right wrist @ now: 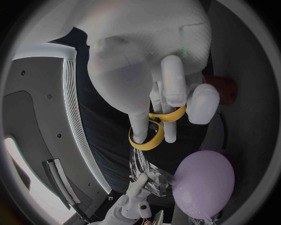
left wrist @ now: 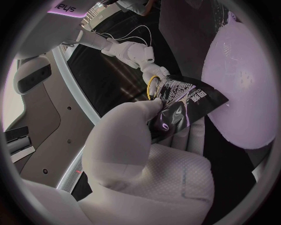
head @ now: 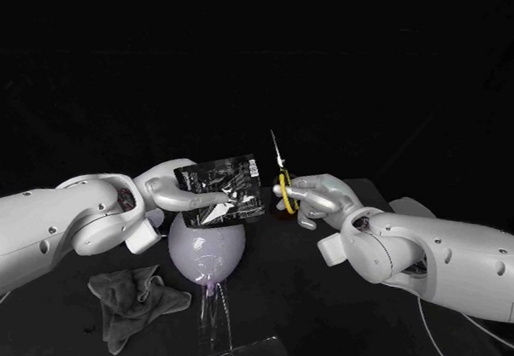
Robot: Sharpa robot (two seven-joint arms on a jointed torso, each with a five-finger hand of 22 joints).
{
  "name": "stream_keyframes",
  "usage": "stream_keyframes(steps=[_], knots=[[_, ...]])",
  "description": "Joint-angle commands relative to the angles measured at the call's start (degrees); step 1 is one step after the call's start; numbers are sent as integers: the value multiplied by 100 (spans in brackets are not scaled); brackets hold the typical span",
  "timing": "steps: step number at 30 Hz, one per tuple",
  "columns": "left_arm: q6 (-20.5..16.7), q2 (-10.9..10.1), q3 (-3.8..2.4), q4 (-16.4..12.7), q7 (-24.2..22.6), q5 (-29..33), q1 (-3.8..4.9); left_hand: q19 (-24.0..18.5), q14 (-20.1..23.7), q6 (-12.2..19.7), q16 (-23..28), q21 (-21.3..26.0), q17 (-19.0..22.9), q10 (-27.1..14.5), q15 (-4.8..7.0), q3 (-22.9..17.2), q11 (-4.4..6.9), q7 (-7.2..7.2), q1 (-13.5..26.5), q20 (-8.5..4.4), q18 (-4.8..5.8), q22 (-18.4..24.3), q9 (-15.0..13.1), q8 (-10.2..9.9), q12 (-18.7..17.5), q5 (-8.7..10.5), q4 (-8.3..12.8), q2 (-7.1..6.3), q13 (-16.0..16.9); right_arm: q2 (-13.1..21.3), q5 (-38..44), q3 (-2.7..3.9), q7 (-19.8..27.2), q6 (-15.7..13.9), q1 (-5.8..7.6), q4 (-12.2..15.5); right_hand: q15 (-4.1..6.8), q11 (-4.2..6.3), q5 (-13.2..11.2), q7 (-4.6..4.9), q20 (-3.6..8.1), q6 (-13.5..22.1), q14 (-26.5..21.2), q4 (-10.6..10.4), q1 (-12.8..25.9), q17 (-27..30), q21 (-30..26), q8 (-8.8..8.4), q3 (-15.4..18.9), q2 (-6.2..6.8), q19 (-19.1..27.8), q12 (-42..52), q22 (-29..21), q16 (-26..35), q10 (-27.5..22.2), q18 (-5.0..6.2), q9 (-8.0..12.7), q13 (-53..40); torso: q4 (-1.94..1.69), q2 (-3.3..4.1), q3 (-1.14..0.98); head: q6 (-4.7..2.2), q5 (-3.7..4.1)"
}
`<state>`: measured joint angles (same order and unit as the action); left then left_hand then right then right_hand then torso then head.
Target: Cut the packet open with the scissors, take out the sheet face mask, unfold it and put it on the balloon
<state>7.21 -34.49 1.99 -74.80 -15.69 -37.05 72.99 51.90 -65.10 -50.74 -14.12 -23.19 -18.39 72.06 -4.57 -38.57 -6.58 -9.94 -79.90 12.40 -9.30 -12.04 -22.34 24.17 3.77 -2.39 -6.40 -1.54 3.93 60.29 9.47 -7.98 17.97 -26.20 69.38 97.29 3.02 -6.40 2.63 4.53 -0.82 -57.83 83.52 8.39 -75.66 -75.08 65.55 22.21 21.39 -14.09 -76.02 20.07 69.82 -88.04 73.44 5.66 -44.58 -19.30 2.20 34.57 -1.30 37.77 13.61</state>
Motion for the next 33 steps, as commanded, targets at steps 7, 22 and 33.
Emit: stream_keyframes(steps=[7,22,33], knots=[[-148,-100,-8,-44,-97,570,-1,-58,17,-15,45,-22,-12,-9,12,6,-2,-4,-69,-6,-60,-7,-1449,15,-10,-37,41,9,-6,77,-34,-3,101,-144,-12,-47,281,904,22,-353,11,-232,452,136,-322,-426,-5,517,-232,-303,6,312,-1,32,885,26,-125,-166,-1,6,-8,-38,3],[97,-648,-10,-282,-170,1513,2,-87,30,1,57,-27,-20,-24,7,-2,-8,-11,-73,7,-52,-12,-1468,5,-14,-37,54,13,-8,283,111,-34,90,-188,-75,27,276,898,20,-340,9,-207,458,200,-434,-447,38,506,-470,-291,-19,353,40,30,850,16,-175,-295,-6,-2,-9,0,-77],[325,-1305,36,-556,-206,1915,-38,-101,36,10,62,-28,-24,-31,4,-3,-11,-11,-72,14,-48,-14,-1474,-2,-16,-37,56,12,-9,310,132,-40,120,-185,-86,-21,276,898,19,-340,8,-208,458,213,-441,-447,40,507,-485,-290,-20,359,42,31,848,15,-182,-310,-22,-6,18,147,-562]])
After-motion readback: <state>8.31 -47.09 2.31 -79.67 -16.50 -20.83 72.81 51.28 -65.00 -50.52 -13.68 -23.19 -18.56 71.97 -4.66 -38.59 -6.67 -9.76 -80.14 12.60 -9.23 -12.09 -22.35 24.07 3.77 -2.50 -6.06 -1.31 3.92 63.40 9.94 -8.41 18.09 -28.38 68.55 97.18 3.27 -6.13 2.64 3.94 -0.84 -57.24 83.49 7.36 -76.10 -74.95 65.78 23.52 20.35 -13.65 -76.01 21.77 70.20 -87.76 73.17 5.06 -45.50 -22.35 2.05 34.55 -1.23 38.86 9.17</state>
